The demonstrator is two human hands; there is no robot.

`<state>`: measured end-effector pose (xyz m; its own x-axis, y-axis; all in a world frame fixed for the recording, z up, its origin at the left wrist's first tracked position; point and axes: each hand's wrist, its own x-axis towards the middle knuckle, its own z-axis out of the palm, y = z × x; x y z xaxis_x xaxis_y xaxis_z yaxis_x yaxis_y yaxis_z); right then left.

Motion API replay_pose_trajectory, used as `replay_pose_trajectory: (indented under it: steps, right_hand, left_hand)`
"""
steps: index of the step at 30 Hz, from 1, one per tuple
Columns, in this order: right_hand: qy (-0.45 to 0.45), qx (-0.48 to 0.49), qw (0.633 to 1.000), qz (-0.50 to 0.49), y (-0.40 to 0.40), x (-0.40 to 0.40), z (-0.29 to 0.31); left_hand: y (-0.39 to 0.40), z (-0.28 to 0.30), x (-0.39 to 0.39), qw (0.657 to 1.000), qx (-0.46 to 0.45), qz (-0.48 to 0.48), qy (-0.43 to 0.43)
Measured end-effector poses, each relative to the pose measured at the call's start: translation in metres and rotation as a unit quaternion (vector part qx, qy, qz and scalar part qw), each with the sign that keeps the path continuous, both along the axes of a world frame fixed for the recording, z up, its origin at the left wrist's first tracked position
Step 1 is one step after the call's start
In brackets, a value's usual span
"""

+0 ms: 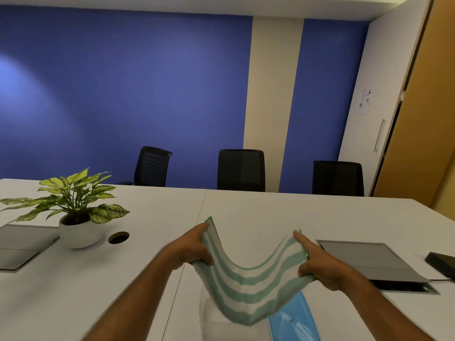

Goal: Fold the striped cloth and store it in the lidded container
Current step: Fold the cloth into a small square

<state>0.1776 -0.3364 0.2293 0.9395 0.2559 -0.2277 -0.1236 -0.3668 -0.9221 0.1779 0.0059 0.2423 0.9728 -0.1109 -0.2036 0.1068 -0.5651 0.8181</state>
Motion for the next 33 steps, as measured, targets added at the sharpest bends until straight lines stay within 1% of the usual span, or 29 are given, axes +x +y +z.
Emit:
replay_pose_trajectory:
  steps: [3, 6, 11, 16, 20, 24, 29, 33]
  right_hand:
    - [-0.003, -0.021, 1.0, 0.006, 0.02, -0.001, 0.002]
    - [-0.007, -0.045, 0.998, 0.032, 0.039, -0.004, 0.005]
    - [-0.021, -0.088, 0.994, 0.058, 0.067, -0.012, 0.012]
    - [-0.022, -0.116, 0.99, 0.073, 0.084, -0.02, 0.018]
    - [-0.026, -0.137, 0.986, 0.095, 0.091, -0.024, 0.019]
    - [-0.031, -0.163, 0.982, 0.094, 0.096, -0.022, 0.016]
    - [-0.019, -0.146, 0.984, 0.102, 0.097, -0.023, 0.017]
    - [-0.013, -0.115, 0.988, 0.102, 0.101, -0.025, 0.019]
  left_hand:
    - [-0.026, 0.002, 0.001, 1.0, -0.006, -0.015, -0.012]
    - [-0.049, 0.004, 0.0, 0.999, -0.005, -0.031, -0.015]
    - [-0.076, -0.001, -0.001, 0.998, 0.02, -0.064, -0.021]
    - [-0.09, -0.006, -0.005, 0.995, 0.045, -0.087, -0.026]
    - [-0.092, -0.006, -0.009, 0.992, 0.034, -0.119, -0.017]
    - [-0.093, -0.004, -0.013, 0.989, 0.034, -0.143, -0.006]
    - [-0.094, -0.003, -0.015, 0.987, 0.037, -0.158, 0.009]
    - [-0.091, -0.003, -0.013, 0.983, 0.009, -0.182, 0.012]
